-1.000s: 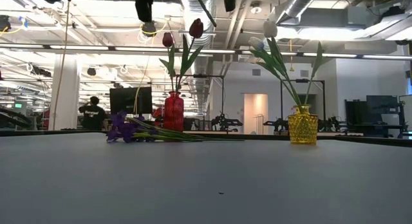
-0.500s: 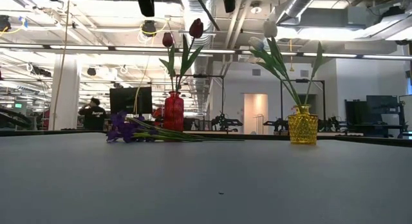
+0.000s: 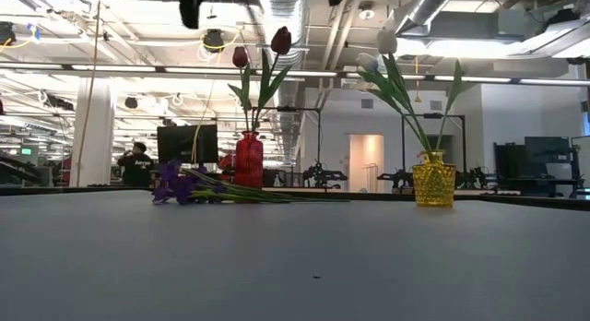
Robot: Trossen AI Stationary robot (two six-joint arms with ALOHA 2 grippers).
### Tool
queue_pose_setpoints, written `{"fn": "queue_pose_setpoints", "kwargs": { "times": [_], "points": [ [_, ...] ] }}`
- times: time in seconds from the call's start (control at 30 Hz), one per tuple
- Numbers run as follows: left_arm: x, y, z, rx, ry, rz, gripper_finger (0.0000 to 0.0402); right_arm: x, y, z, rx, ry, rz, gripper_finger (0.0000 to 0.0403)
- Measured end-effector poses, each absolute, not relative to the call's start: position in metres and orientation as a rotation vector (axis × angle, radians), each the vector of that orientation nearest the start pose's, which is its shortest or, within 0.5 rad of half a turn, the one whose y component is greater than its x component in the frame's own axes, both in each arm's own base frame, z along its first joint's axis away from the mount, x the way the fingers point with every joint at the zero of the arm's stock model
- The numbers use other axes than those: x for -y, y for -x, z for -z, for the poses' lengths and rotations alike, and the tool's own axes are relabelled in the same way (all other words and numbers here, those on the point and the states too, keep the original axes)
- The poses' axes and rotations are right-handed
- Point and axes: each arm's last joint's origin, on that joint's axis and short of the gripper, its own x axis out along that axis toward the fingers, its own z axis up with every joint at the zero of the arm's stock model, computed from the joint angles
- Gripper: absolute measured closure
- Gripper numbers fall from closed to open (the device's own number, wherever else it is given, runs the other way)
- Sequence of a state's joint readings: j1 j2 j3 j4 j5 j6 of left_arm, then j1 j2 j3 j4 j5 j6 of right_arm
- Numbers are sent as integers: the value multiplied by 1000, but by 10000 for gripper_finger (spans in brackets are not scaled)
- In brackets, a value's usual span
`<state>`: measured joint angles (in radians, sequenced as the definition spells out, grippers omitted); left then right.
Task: Sort flowers into vase by color
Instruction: Put the purple flowers into the red vase
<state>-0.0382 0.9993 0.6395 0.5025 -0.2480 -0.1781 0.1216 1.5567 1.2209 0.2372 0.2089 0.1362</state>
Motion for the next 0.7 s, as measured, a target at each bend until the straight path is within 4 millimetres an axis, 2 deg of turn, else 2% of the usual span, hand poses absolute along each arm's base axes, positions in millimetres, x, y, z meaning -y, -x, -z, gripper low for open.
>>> {"fn": "queue_pose_setpoints", "kwargs": {
  "times": [0.1, 0.23, 0.47, 0.7],
  "points": [
    [-13, -208, -309, 89, 161, -313, 400, -35, -353, -341, -100, -80, 105, 170],
    [-34, -199, -304, 9, 113, -442, 401, -27, -344, -346, -138, -73, 140, 164],
    [-67, -193, -303, -4, 48, -510, 401, -18, -340, -349, -153, -100, 171, 169],
    [-85, -187, -305, 10, 44, -515, 401, -17, -340, -345, -180, -101, 175, 170]
  ]
}}
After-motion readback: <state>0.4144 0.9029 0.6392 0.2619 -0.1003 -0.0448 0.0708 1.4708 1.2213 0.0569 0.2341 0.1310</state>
